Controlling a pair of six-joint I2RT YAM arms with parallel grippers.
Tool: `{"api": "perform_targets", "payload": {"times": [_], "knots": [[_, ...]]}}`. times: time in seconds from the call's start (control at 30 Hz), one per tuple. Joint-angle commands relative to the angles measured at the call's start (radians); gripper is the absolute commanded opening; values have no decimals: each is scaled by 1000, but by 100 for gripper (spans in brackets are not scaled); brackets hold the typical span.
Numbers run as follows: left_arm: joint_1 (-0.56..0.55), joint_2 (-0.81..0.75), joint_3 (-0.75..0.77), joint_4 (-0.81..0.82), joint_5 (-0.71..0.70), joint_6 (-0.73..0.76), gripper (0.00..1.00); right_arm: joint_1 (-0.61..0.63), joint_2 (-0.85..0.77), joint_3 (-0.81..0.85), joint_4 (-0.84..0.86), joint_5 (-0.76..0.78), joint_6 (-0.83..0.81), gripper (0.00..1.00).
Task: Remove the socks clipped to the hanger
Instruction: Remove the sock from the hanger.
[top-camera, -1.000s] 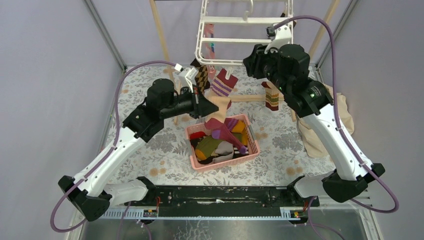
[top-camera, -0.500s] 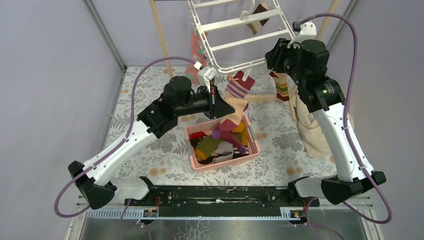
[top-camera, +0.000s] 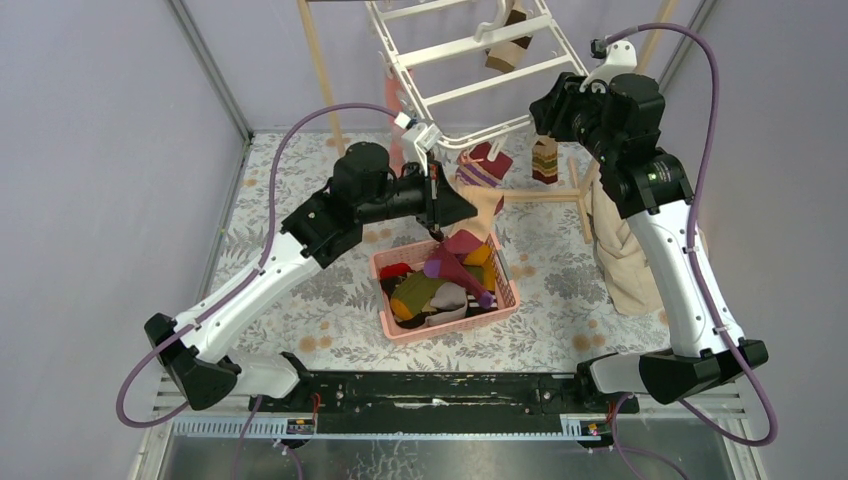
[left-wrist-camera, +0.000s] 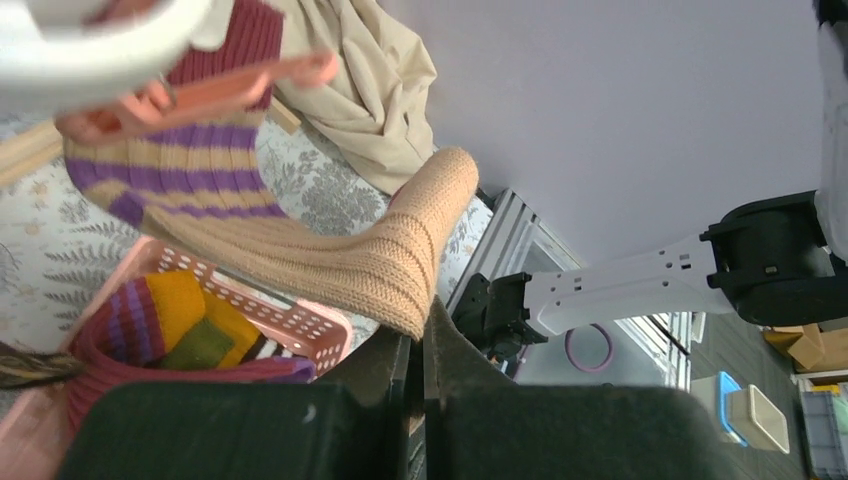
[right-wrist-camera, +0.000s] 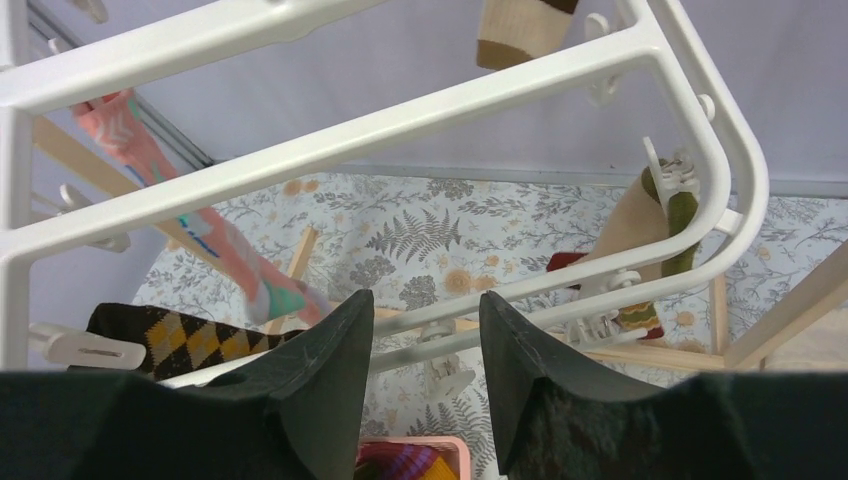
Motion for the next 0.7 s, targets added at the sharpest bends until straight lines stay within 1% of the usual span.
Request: {"api": "perform_targets", "payload": {"times": [0.0,0.13,0.23,0.5,0.67], "knots": [[34,37,110,8,25,52,5,-1,-43,27,55,-55,7,51],[85,68,194,-52,83,73,6,-1,-50,33,54,-82,5,54],[118,80,240,-105,99,92,6,-2,-56,33,55,-99,4,55],[162,69,249,-132,125,100,7,-2,-93,14,64,-208,35,61],[169,67,269,-152,131,108,7,-1,-115,-13,53,-313,85,69]]}}
